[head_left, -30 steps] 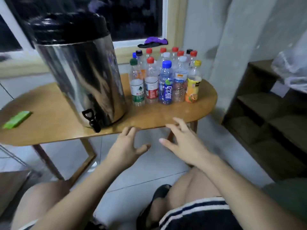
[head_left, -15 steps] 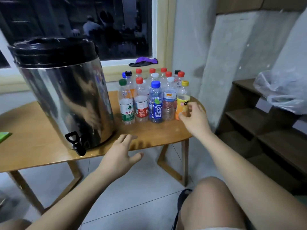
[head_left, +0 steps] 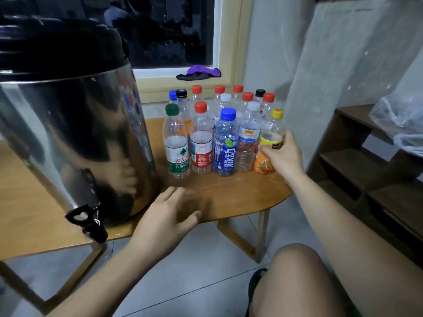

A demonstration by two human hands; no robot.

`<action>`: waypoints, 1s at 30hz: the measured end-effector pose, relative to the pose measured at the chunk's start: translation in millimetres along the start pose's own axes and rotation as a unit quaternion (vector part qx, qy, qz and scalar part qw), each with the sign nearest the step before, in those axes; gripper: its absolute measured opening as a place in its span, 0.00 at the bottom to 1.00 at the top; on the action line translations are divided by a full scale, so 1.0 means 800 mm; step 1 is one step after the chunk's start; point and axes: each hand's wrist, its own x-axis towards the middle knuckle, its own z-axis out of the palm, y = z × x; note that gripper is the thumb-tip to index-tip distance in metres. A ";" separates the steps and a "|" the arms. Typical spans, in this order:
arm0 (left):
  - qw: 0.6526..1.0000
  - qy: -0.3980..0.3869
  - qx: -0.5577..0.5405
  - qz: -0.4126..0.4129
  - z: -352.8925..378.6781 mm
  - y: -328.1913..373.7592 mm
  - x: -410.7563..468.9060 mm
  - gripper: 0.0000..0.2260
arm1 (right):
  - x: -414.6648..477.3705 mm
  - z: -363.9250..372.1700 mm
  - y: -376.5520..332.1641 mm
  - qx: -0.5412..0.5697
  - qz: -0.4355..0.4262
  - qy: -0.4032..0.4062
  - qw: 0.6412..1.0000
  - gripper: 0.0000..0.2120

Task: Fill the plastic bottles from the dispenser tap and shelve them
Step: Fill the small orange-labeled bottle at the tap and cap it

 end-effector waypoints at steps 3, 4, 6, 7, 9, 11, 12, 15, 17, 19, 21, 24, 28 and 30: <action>1.000 0.014 0.004 -0.001 -0.008 0.000 -0.024 0.21 | -0.036 -0.015 -0.011 0.005 -0.038 0.023 0.999 0.26; 1.000 0.021 0.001 0.002 -0.009 0.000 -0.029 0.21 | -0.050 -0.021 -0.015 0.014 -0.052 0.035 0.998 0.26; 0.999 0.033 -0.022 -0.001 -0.014 0.001 -0.036 0.20 | -0.087 -0.030 -0.030 0.046 -0.074 0.039 0.995 0.26; 0.999 0.035 -0.038 -0.004 -0.016 0.004 -0.039 0.21 | -0.107 -0.031 -0.036 0.065 -0.079 0.027 0.994 0.26; 0.997 0.034 -0.066 -0.010 -0.021 0.010 -0.044 0.22 | -0.148 -0.026 -0.050 0.100 -0.083 -0.025 0.991 0.26; 0.995 0.032 -0.099 -0.004 -0.030 0.017 -0.041 0.24 | -0.187 -0.014 -0.063 0.121 -0.103 -0.088 0.983 0.27; 0.992 0.032 -0.126 -0.003 -0.036 0.020 -0.039 0.26 | -0.205 -0.007 -0.067 0.132 -0.120 -0.120 0.977 0.27; 0.968 0.056 -0.246 0.010 -0.054 0.034 -0.037 0.28 | -0.255 0.013 -0.080 0.158 -0.152 -0.216 0.952 0.28; 0.951 0.078 -0.300 0.013 -0.067 0.043 -0.046 0.25 | -0.282 0.020 -0.091 0.160 -0.149 -0.288 0.932 0.29; 0.949 0.103 -0.298 0.014 -0.079 0.047 -0.061 0.21 | -0.298 0.022 -0.097 0.143 -0.148 -0.343 0.917 0.30; 0.957 0.116 -0.264 0.024 -0.092 0.041 -0.081 0.17 | -0.309 0.019 -0.100 0.125 -0.161 -0.380 0.902 0.31; 0.974 0.065 -0.214 0.040 -0.115 0.035 -0.114 0.14 | -0.320 0.007 -0.105 0.139 -0.184 -0.467 0.854 0.36; 0.986 -0.004 -0.157 0.047 -0.147 0.030 -0.134 0.14 | -0.332 0.011 -0.124 0.189 -0.166 -0.563 0.787 0.35; 0.990 -0.006 -0.127 0.055 -0.159 0.020 -0.134 0.13 | -0.331 0.021 -0.139 0.174 -0.174 -0.568 0.786 0.32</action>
